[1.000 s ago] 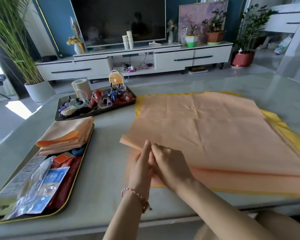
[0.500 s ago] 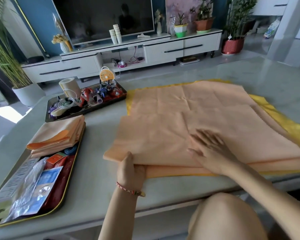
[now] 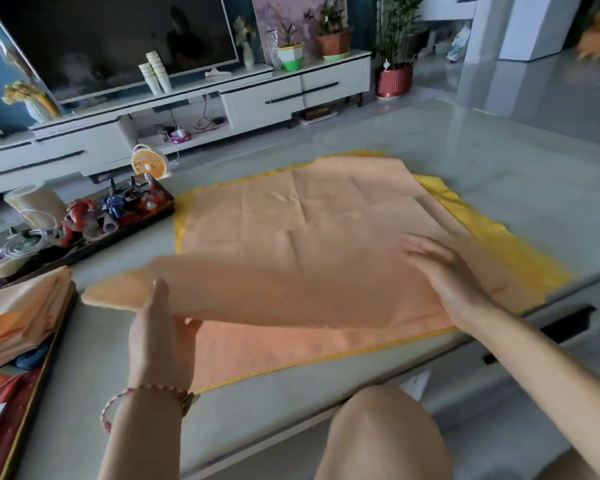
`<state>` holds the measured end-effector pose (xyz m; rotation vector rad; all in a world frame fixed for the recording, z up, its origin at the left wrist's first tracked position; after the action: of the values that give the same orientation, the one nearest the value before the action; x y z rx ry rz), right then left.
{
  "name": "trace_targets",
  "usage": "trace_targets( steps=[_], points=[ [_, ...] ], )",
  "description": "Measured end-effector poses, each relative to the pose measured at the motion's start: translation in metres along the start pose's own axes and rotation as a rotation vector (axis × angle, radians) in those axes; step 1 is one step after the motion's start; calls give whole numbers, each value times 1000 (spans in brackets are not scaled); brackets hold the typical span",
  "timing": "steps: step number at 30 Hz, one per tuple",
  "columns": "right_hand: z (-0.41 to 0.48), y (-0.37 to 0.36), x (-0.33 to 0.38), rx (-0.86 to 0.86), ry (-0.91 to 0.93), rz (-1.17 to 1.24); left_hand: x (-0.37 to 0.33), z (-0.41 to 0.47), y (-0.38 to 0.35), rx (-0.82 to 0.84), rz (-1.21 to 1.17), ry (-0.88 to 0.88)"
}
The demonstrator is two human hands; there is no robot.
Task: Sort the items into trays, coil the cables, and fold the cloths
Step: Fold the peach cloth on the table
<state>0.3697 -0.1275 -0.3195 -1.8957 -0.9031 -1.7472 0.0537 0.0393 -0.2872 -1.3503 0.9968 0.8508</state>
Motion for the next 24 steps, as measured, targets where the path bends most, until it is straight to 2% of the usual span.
trace_targets(
  steps=[4, 7, 8, 10, 12, 15, 20, 24],
  points=[
    [11, 19, -8, -21, -111, 441, -18, 4, -78, 194, 484, -204],
    [15, 20, -14, 29, -227, 691, 12, 3, -129, 273, 940, -210],
    [18, 23, -17, 39, -271, 727, 22, -8, -163, 380, 1103, -312],
    [20, 23, -21, 54, -354, 740, 45, -52, -224, 649, 1373, -624],
    [23, 28, -24, 73, -416, 688, 84, -94, -252, 800, 1477, -686],
    [29, 39, -32, 53, -460, 430, 146, -115, -239, 994, 1600, -555],
    [36, 53, -7, -118, -124, -179, 154, -109, -239, 1008, 1629, -644],
    [37, 59, -7, -126, -141, -213, 145, -113, -236, 1021, 1630, -683]
  ],
)
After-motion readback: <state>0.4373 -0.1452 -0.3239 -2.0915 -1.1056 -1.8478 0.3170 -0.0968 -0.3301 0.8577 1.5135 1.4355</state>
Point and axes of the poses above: each hand's wrist, its own z-axis towards the middle knuckle, its own y-axis out of the back of the hand, x = y × z, the point moved 10 cm from there along z, towards the middle knuckle, and after that the axes turned 9 degrees about -y, right-handed, at the moved point
